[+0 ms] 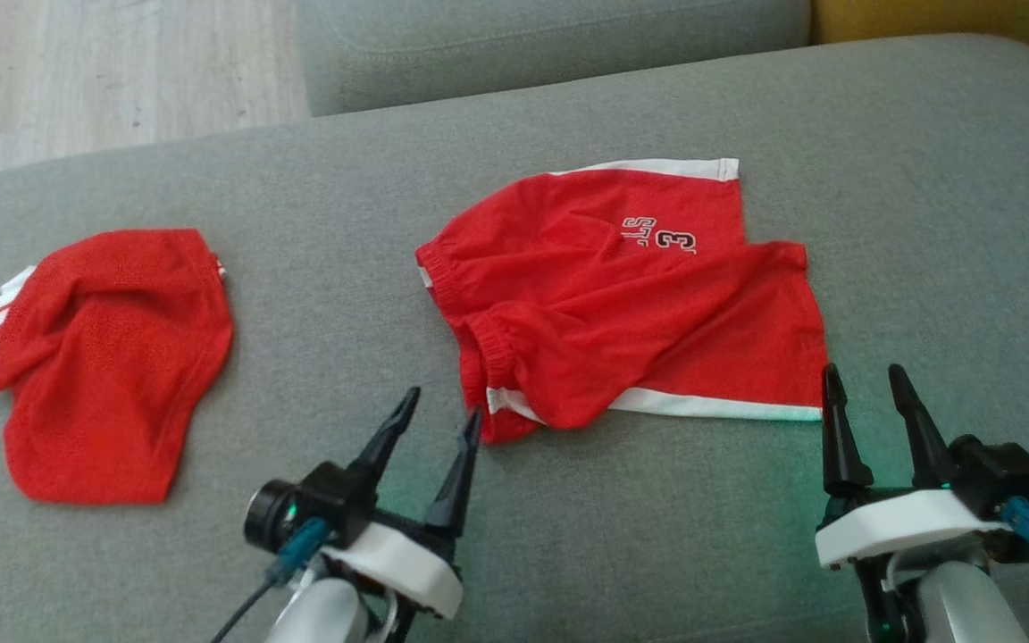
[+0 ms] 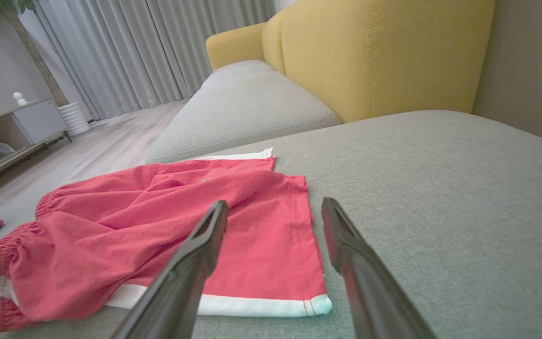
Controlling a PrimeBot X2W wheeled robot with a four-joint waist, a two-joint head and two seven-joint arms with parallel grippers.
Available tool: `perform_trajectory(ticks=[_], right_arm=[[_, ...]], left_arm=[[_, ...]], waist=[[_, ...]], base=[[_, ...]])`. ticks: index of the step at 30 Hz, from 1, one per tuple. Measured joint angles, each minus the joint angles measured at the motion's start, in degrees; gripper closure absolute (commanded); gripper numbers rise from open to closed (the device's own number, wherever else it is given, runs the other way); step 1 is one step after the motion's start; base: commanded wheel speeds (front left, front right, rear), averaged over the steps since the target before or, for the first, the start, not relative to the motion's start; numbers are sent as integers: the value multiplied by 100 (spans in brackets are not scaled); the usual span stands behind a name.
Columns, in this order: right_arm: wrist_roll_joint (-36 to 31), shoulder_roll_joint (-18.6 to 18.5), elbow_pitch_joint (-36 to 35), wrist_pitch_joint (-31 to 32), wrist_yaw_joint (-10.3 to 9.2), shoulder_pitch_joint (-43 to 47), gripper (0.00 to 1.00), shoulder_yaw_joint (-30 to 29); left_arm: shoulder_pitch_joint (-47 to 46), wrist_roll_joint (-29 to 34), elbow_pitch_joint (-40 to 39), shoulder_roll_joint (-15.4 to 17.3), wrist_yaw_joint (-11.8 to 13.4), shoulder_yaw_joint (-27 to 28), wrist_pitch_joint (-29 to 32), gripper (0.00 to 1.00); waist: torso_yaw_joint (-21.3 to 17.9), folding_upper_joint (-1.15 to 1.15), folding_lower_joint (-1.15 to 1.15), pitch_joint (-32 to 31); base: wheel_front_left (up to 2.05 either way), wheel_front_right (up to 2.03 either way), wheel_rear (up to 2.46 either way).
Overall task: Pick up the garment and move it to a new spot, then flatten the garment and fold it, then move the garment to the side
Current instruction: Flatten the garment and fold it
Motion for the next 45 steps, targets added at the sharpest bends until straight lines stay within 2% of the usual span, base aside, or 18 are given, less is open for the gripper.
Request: perform_trajectory(ticks=[7,20,21,22,28,38,45], right_arm=[[34,0,10,0,0,-2,0,58],[44,0,126,0,0,-248,0,109],[44,1,133,0,0,-248,0,109],[44,1,140,0,0,-248,0,108],[42,0,413,16,0,-266,0,98],[-15,2,1214,779,0,-594,0,-303],[-193,3,1566,896,0,-764,0,-372]], left_arm=[[-347,-10,363,14,-47,-472,402,0],[-946,-204,961,10,-49,-530,549,0],[-959,-223,1002,9,-49,-534,549,38],[-964,-224,1045,10,-49,-543,550,100],[-978,-360,1083,29,-51,-711,471,100],[-985,-364,827,171,-52,-895,138,100],[-984,-364,712,177,-52,-1018,80,100]], waist=[[-136,0,1,129],[-368,0,1,495],[-380,0,1,513],[-389,0,1,529],[-337,0,1,527],[-27,0,0,388],[137,0,1,369]], base=[[0,0,0],[0,0,0],[0,0,0],[0,0,0],[0,0,0],[0,0,0],[0,0,0]])
